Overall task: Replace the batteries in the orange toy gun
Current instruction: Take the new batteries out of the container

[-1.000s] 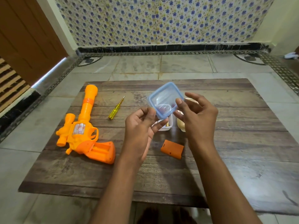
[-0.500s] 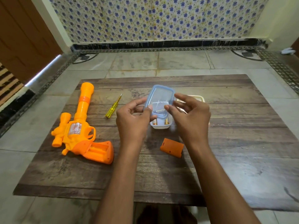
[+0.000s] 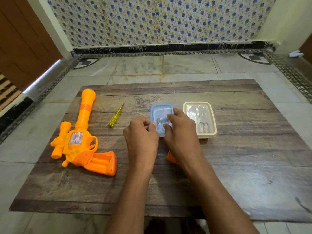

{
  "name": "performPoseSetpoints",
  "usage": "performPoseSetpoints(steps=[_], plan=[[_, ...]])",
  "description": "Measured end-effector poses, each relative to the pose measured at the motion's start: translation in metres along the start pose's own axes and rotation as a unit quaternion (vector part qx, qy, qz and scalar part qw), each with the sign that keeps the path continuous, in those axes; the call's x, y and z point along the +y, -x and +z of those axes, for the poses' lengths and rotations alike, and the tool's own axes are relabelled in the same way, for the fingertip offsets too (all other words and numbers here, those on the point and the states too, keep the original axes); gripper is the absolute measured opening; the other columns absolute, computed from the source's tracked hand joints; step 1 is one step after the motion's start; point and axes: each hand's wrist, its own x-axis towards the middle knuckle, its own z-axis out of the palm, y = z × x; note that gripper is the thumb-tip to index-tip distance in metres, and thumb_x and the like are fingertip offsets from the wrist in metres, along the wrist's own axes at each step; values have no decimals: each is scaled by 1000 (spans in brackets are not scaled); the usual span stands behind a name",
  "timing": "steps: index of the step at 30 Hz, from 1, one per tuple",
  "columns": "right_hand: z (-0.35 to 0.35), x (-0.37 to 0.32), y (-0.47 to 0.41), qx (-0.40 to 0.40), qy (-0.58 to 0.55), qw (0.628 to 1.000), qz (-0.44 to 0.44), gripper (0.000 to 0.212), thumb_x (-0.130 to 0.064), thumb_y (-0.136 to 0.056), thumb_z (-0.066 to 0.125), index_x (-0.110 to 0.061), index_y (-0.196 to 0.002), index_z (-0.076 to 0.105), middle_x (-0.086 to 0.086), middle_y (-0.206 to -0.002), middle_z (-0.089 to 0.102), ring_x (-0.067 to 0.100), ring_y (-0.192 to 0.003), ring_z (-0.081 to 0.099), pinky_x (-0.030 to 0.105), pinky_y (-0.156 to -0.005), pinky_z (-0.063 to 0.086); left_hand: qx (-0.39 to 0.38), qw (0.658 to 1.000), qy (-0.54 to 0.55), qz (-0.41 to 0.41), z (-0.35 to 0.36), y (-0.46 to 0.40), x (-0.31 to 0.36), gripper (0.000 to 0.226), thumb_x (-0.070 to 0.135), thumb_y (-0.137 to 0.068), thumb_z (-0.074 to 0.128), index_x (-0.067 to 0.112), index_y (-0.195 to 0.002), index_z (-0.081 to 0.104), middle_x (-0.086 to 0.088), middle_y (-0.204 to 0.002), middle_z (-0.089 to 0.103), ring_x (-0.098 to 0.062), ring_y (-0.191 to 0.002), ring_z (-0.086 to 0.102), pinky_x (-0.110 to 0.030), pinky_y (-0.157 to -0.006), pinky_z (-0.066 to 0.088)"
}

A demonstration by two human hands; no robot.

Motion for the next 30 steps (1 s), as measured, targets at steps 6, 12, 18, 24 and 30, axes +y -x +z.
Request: performPoseSetpoints(steps=[6, 12, 18, 24, 30], plan=[[-1, -8, 1, 2, 3, 1000, 7, 16, -11, -94, 59, 3, -89, 64, 15, -116, 59, 29, -96, 61, 22, -75, 37, -31, 999, 7, -21, 7, -3, -3, 11, 20, -91, 77, 17, -81, 73, 2, -76, 72, -21, -87, 71, -31, -73, 55], [-3, -9, 0, -28, 20, 999, 28, 20, -9, -96, 57, 4, -106, 67, 16, -120, 63, 32, -106, 62, 22, -75, 35, -35, 999, -1, -34, 2, -6, -5, 6, 18, -90, 77, 15, -86, 75, -2, -80, 76, -18, -84, 73, -24, -71, 48], [2, -8, 0, -42, 22, 998, 30, 15, -2, -94, 60, 3, -107, 67, 16, -116, 66, 32, -103, 64, 16, -72, 29, -87, 995, -44, 0, -6, -11, -7, 38, 16, -97, 68, 20, -135, 69, -11, -115, 77, -26, -114, 68, -36, -100, 52], [4, -5, -2, -54, 35, 998, 27, 18, -3, -97, 57, 2, -114, 63, 17, -117, 65, 35, -106, 63, 22, -70, 27, -187, 978, -83, 45, -5, -19, -13, 45, 15, -105, 57, 14, -150, 53, -6, -124, 55, -25, -123, 55, -15, -86, 31], [4, -4, -2, -75, 36, 996, 21, 30, -2, -98, 55, 0, -128, 59, 14, -126, 64, 33, -112, 62, 27, -82, 40, -255, 958, -90, 93, -6, -28, -18, 52, 10, -107, 52, 7, -157, 40, 1, -169, 28, -15, -154, 29, -13, -113, 18]])
